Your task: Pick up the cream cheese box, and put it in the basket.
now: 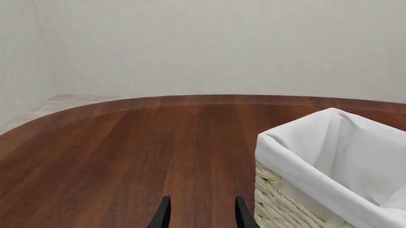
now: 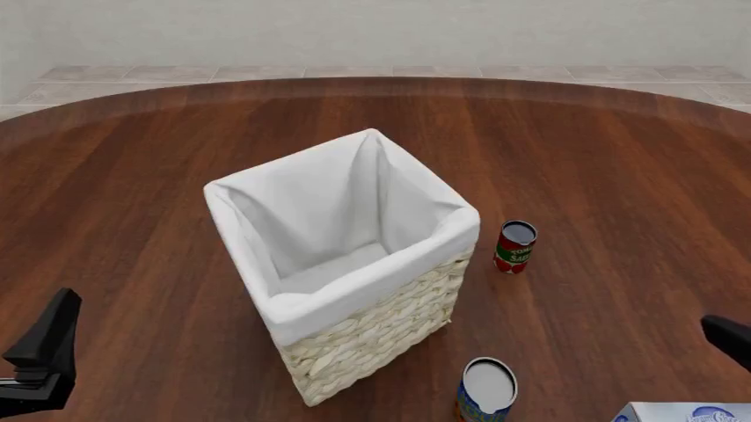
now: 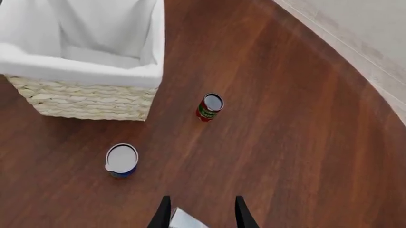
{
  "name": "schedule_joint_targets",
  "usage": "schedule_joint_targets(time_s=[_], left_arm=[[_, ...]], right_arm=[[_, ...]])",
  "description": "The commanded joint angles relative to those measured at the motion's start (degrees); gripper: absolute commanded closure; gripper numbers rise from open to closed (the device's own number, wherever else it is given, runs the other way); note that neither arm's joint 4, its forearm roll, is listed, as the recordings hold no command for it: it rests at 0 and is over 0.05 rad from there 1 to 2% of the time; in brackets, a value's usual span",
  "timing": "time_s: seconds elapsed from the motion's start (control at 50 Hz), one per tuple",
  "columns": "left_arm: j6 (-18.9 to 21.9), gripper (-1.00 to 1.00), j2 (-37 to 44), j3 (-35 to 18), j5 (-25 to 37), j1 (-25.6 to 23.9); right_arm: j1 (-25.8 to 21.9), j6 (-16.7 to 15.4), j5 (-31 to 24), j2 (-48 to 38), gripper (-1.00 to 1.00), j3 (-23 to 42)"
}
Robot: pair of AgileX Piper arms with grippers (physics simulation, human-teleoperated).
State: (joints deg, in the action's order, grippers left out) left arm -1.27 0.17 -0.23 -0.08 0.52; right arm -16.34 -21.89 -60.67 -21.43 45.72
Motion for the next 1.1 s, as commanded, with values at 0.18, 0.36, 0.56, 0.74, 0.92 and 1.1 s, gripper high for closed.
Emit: schedule_joint_targets(time_s=[0.18,0.36,0.56,0.74,0.92,1.1], left_arm=[[0.0,-1.00,-0.1,0.0,0.0,0.0],[-0.1,-1.00,0.0,0.0,0.0,-0.1],[-0.2,-1.00,0.0,0.0,0.0,-0.1],[-0.2,-1.00,0.1,0.0,0.1,-0.3],[-0.1,-1.00,0.3,0.1,0.0,-0.2],[-0.2,-1.00,0.3,0.0,0.0,-0.3]], right_arm=[[-0.5,-1.6,-4.2,-0.7,-1.00,2.6],[-2.7,-2.4,-7.2,-0.7,-1.00,3.0],[-4.7,-3.4,-9.2,-0.7,-1.00,3.4],[-5.5,-3.5,-9.2,-1.5,-1.00,3.1],[-5.7,-4.4,-9.2,-2.4,-1.00,2.8],[-7.1,-4.9,-9.2,-2.7,-1.00,0.7]])
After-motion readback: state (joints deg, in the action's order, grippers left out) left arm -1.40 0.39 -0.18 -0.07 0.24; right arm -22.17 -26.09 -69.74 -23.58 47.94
